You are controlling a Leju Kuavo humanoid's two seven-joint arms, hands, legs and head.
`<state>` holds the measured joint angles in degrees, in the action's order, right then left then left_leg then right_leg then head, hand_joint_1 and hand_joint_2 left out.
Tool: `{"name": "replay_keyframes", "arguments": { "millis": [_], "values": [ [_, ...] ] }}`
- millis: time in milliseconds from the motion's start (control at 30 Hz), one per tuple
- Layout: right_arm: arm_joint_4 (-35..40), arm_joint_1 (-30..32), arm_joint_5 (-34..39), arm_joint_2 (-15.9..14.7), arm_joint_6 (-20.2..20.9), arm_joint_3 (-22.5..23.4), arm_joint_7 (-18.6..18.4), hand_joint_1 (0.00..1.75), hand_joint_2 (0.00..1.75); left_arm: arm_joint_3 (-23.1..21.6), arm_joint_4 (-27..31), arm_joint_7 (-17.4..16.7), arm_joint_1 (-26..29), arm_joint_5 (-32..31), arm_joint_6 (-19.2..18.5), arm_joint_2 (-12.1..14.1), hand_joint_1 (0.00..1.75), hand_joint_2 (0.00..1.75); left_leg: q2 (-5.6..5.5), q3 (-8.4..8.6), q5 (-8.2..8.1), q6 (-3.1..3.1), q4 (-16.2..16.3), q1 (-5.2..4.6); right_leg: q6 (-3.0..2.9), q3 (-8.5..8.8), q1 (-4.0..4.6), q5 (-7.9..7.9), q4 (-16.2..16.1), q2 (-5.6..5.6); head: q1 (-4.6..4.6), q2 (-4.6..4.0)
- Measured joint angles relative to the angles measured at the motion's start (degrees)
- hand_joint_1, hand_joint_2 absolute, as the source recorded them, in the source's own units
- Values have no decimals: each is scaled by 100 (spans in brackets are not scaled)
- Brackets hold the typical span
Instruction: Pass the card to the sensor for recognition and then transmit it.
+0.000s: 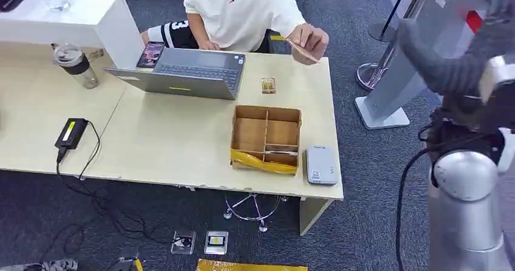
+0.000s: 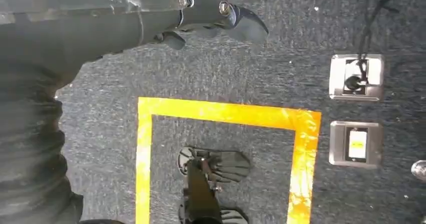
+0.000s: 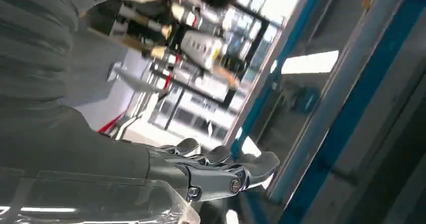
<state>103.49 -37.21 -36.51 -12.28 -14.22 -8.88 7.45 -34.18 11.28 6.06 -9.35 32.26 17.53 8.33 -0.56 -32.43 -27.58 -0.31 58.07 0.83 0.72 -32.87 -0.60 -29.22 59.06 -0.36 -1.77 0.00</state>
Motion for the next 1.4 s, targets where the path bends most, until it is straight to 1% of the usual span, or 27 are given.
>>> {"name": "replay_keyframes", "arguments": {
  "millis": [100, 133, 200, 267, 367, 467, 700, 1000, 1033, 1067, 1100, 1133, 1200, 1400],
  "values": [
    [-89, -82, -492, 344, 656, -484, -220, 0, 175, -4, 2, 74, -3, -46, 2, -13, 0, 175, -2, -2, 0, 0, 0, 1, -2, -1, 1, -1, 0, -4, 0, 0],
    [-185, -109, -676, 458, 812, -661, -267, 0, 175, -4, 0, 96, -4, -61, -2, -15, 0, 175, -2, -2, 0, -1, 0, 2, -2, -1, 2, -1, 0, -4, 0, 0],
    [-356, -146, -897, 618, 983, -897, -321, 0, 175, -4, 0, 111, -5, -98, -9, -24, 0, 175, -4, -4, 0, -1, 0, 2, -2, -1, 2, -2, 0, -7, 0, 0],
    [-576, -199, -1273, 764, 1116, -1120, -354, 0, 175, -9, 2, 116, -5, -135, -9, -24, 0, 175, -5, -4, 0, 0, 0, 2, -3, -1, 2, -2, -1, -7, -2, 0],
    [-997, -279, -1731, 905, 1114, -1370, -352, 0, 175, -26, 0, 125, -5, -184, -4, -24, 0, 175, -4, -4, 0, 0, 0, 1, -3, -2, 1, -2, -1, -6, -2, 0],
    [-1504, -414, -2023, 1009, 998, -1575, -360, 0, 175, -63, 0, 129, -4, -223, 7, -28, 0, 175, -6, -4, 0, -1, 0, 1, -3, -4, 1, -2, -1, -8, -2, 0],
    [-2459, -542, -2126, 1108, 780, -1831, -371, 0, 175, -103, 0, 129, -3, -238, 55, -44, 0, 175, -7, -5, 0, -1, 0, 1, -3, -6, 2, -2, -1, -8, -4, 0],
    [-2964, -550, -2141, 1108, 655, -1966, -437, 0, 175, -105, 0, 129, 4, -238, 103, -61, 0, 175, -6, -5, 0, -1, 0, 1, -3, -9, 2, -2, -2, -5, -2, 0],
    [-3030, -550, -2122, 1108, 648, -1975, -437, 120, 175, -105, 0, 129, 4, -234, 103, -66, 0, 175, -6, -5, 0, -1, 0, 1, -3, -9, 2, -2, -2, -5, -2, 0],
    [-3084, -549, -2102, 1108, 640, -1984, -437, 169, 175, -105, 0, 129, 5, -223, 103, -68, 0, 175, -6, -5, 0, -1, 0, 1, -3, -9, 2, -2, -2, -5, -2, 0],
    [-3117, -546, -2078, 1108, 620, -1997, -426, 169, 175, -105, 0, 129, 5, -208, 101, -70, 0, 175, -6, -5, 0, -1, 0, 1, -3, -10, 2, -2, -2, -5, -2, 0],
    [-3149, -546, -2056, 1108, 572, -2014, -398, 173, 175, -105, 0, 129, 6, -184, 98, -74, 0, 175, -6, -4, 0, -1, 0, 1, -3, -9, 2, -2, -2, -4, -2, 0],
    [-3189, -545, -2038, 1108, 522, -2041, -356, 173, 175, -105, 0, 129, 7, -166, 98, -79, 0, 175, -6, -4, 0, -1, 0, 1, -3, -10, 2, -2, -1, -3, -2, 0],
    [-3285, -546, -1988, 1110, 502, -2063, -334, 175, 175, -105, 0, 129, 7, -162, 107, -92, 0, 175, -6, -4, 0, -1, 0, 1, -3, -10, 2, -2, -2, -2, -2, 0]
  ]
}}
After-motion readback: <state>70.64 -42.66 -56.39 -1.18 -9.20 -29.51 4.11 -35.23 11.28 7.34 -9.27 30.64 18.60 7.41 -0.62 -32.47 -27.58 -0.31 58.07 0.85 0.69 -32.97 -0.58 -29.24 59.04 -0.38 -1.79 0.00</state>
